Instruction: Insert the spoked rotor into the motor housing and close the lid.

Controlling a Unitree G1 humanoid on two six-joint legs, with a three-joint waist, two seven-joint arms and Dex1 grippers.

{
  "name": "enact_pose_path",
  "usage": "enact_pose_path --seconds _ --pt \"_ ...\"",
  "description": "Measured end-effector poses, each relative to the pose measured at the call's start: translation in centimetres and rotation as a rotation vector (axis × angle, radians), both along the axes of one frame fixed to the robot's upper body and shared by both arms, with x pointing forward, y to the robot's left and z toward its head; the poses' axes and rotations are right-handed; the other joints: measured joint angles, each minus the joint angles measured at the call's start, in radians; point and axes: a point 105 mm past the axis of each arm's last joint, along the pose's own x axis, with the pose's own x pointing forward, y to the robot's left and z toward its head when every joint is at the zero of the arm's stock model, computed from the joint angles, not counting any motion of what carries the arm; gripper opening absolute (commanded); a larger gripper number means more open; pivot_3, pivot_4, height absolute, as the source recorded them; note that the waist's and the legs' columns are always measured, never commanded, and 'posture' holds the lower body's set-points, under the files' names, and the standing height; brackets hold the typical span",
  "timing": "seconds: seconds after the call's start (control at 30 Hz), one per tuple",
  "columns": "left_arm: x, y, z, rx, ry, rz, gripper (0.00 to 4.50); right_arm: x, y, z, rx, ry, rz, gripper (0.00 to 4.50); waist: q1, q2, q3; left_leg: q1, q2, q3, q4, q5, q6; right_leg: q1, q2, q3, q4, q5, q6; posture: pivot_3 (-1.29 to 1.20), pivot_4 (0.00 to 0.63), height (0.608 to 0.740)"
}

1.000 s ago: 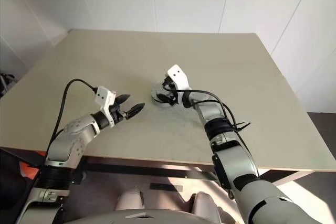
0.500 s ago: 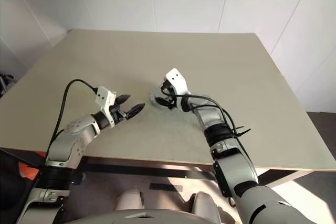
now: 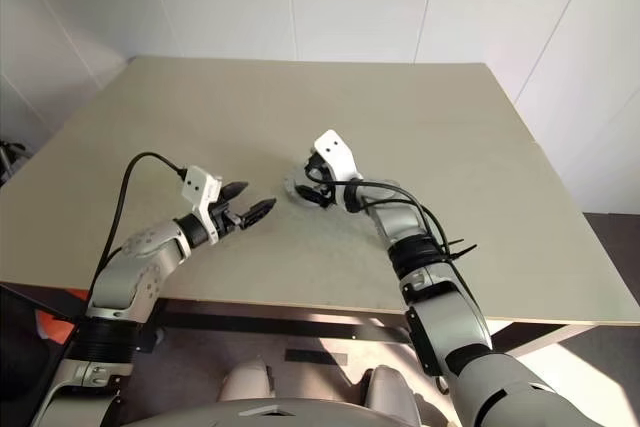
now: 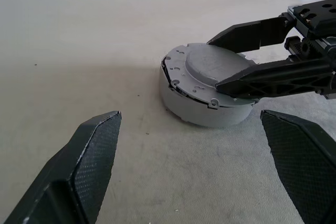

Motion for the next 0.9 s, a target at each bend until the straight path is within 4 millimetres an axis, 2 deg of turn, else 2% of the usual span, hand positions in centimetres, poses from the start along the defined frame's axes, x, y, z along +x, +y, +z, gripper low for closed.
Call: enact_pose_path --seconds 0.9 --pt "-0.13 0.04 -0.29 0.003 0.009 0.003 4.50 0.19 0.78 -0.15 -0.017 0.031 0.008 3.20 -0.009 0.000 0.000 0.002 0.000 0.000 -0.001 -0.001 0.001 0.000 0.000 0.001 0.000 0.000 0.000 0.00 0.000 0.740"
